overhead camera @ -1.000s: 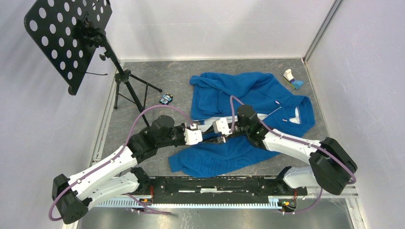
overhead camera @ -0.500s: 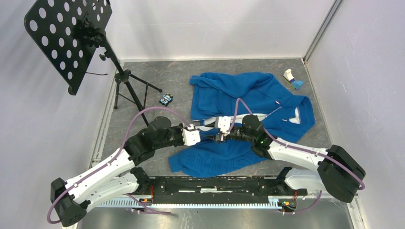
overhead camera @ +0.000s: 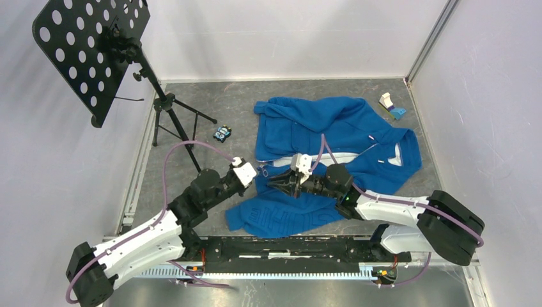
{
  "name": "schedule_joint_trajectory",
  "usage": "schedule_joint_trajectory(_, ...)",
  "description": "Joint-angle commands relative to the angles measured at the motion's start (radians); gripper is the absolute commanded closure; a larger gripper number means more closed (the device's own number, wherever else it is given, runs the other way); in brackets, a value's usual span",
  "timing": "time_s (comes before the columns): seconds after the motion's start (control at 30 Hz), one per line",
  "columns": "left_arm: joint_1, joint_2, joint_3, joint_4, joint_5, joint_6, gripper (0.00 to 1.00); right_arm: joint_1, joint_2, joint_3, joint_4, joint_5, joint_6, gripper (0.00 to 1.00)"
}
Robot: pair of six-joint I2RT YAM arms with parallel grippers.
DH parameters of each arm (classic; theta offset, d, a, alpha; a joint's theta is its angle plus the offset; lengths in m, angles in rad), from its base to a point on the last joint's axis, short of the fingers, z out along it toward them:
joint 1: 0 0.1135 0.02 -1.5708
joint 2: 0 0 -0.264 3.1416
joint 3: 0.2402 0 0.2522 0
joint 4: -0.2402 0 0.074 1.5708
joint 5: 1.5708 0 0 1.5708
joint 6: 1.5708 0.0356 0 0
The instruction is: Zip up the jacket
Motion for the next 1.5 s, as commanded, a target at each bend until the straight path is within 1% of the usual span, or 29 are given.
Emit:
schedule_joint_trajectory(0.0, -0.002, -0.071, -0.162, 0.388, -0.040, -0.188, 0.98, 0.069, -0.019, -0.066, 0.187, -0.005, 0.172, 0.78)
schedule_joint_trajectory(0.07, -0.002, -0.093, -0.235, 0.488, -0.015, -0.209, 0.98, 0.082, -0.031, -0.092, 0.208, -0.019, 0.188, 0.78)
schedule_joint_trajectory(0.1, -0.002, -0.100, -0.251, 0.504, -0.005, -0.217, 0.98, 0.082, -0.051, -0.100, 0.190, -0.010, 0.189, 0.78)
schedule_joint_trajectory(0.17, -0.002, -0.114, -0.265, 0.485, 0.029, -0.222, 0.98, 0.082, -0.113, -0.101, 0.090, 0.055, 0.127, 0.75)
schedule_joint_trajectory(0.2, -0.002, -0.125, -0.265, 0.460, 0.041, -0.226, 0.98, 0.082, -0.147, -0.096, 0.025, 0.104, 0.083, 0.71)
schedule_joint_trajectory(0.23, -0.002, -0.134, -0.267, 0.439, 0.036, -0.236, 0.98, 0.081, -0.174, -0.088, -0.025, 0.154, 0.038, 0.67)
schedule_joint_trajectory(0.27, -0.001, -0.146, -0.272, 0.428, 0.027, -0.249, 0.98, 0.082, -0.200, -0.087, -0.059, 0.220, -0.020, 0.57)
schedule_joint_trajectory(0.33, -0.002, -0.170, -0.276, 0.398, 0.051, -0.253, 0.98, 0.077, -0.225, -0.101, -0.059, 0.356, -0.090, 0.38)
schedule_joint_trajectory(0.37, -0.002, -0.184, -0.288, 0.407, 0.063, -0.259, 0.98, 0.067, -0.224, -0.103, -0.043, 0.390, -0.106, 0.32)
schedule_joint_trajectory(0.4, -0.002, -0.195, -0.302, 0.429, 0.076, -0.264, 0.98, 0.047, -0.212, -0.094, -0.032, 0.371, -0.125, 0.31)
schedule_joint_trajectory(0.43, -0.001, -0.208, -0.321, 0.460, 0.086, -0.267, 0.98, 0.024, -0.194, -0.073, -0.040, 0.308, -0.154, 0.32)
schedule_joint_trajectory(0.5, -0.002, -0.221, -0.340, 0.487, 0.120, -0.262, 0.98, 0.012, -0.154, -0.018, -0.101, 0.180, -0.267, 0.37)
schedule_joint_trajectory(0.57, -0.001, -0.226, -0.346, 0.499, 0.167, -0.253, 0.98, 0.012, -0.118, 0.033, -0.200, 0.005, -0.432, 0.39)
schedule_joint_trajectory(0.6, -0.002, -0.226, -0.347, 0.504, 0.189, -0.246, 0.98, 0.012, -0.102, 0.070, -0.277, -0.055, -0.509, 0.40)
schedule_joint_trajectory(0.7, -0.002, -0.210, -0.349, 0.520, 0.247, -0.227, 0.98, 0.007, -0.083, 0.146, -0.386, -0.082, -0.571, 0.41)
schedule_joint_trajectory(0.8, -0.002, -0.177, -0.337, 0.507, 0.260, -0.204, 0.98, 0.004, -0.054, 0.188, -0.426, -0.194, -0.594, 0.42)
schedule_joint_trajectory(0.87, -0.001, -0.163, -0.330, 0.506, 0.269, -0.191, 0.98, 0.004, -0.026, 0.210, -0.446, -0.202, -0.584, 0.49)
schedule_joint_trajectory(0.93, -0.002, -0.158, -0.326, 0.504, 0.269, -0.187, 0.98, 0.004, 0.000, 0.212, -0.443, -0.203, -0.580, 0.54)
schedule_joint_trajectory(1.03, -0.002, -0.172, -0.316, 0.462, 0.252, -0.172, 0.98, 0.004, 0.019, 0.213, -0.446, -0.215, -0.573, 0.59)
schedule_joint_trajectory(1.3, -0.001, -0.206, -0.324, 0.453, 0.229, -0.162, 0.98, -0.012, 0.001, 0.149, -0.384, -0.195, -0.542, 0.59)
schedule_joint_trajectory(1.47, -0.001, -0.209, -0.325, 0.445, 0.228, -0.161, 0.98, -0.030, 0.013, 0.146, -0.377, -0.197, -0.527, 0.57)
